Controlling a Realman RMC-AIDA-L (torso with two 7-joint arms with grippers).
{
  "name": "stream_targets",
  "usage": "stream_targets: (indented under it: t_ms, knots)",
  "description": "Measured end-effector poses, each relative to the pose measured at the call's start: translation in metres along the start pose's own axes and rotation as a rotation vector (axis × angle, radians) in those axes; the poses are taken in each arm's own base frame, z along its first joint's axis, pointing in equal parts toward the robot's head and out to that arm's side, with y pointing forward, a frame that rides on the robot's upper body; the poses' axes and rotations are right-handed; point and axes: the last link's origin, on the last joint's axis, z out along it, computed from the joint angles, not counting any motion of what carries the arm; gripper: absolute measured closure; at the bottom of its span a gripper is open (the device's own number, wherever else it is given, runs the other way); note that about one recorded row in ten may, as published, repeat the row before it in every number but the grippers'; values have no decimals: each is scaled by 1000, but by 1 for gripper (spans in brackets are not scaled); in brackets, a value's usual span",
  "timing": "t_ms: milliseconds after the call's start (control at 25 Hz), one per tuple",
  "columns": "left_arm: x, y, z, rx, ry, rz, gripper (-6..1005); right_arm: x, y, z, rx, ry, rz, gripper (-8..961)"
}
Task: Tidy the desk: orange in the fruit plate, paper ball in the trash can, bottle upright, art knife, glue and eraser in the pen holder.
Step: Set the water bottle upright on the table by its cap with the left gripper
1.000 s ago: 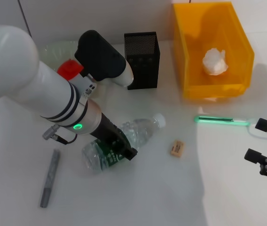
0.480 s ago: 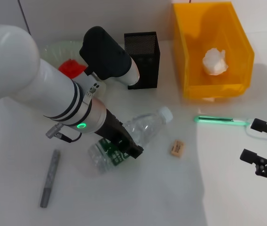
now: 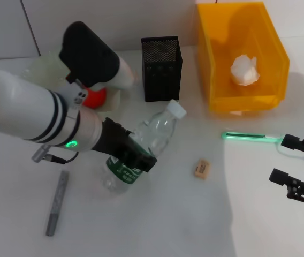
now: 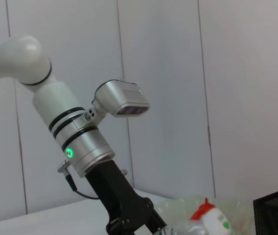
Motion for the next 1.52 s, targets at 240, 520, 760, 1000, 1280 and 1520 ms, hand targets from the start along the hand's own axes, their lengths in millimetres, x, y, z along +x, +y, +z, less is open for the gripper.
stream_targets:
  t_ms: [240,520,760,1000,1280,1520]
  knots:
    - [-16,-4,-13,24,44,-33,214,-2,-3,5,-12,-7,-5,194]
    - [-25,-8,-29,70,116,-46,215,-4,-5,10,-21,-13,-8,195]
    - [-30,-10,-35,108,161,-50,214,-6,-7,14,-27,-16,-9,195]
    - [-32,-11,-43,147,228,-53,214,-6,-9,16,-26,-13,-1,195]
    - [-29,8,-54,83,434,56,214,-8,-11,18,-29,-15,2,195]
    - [-36,6,-50,86,519,69,214,-9,-12,18,-26,-15,0,195]
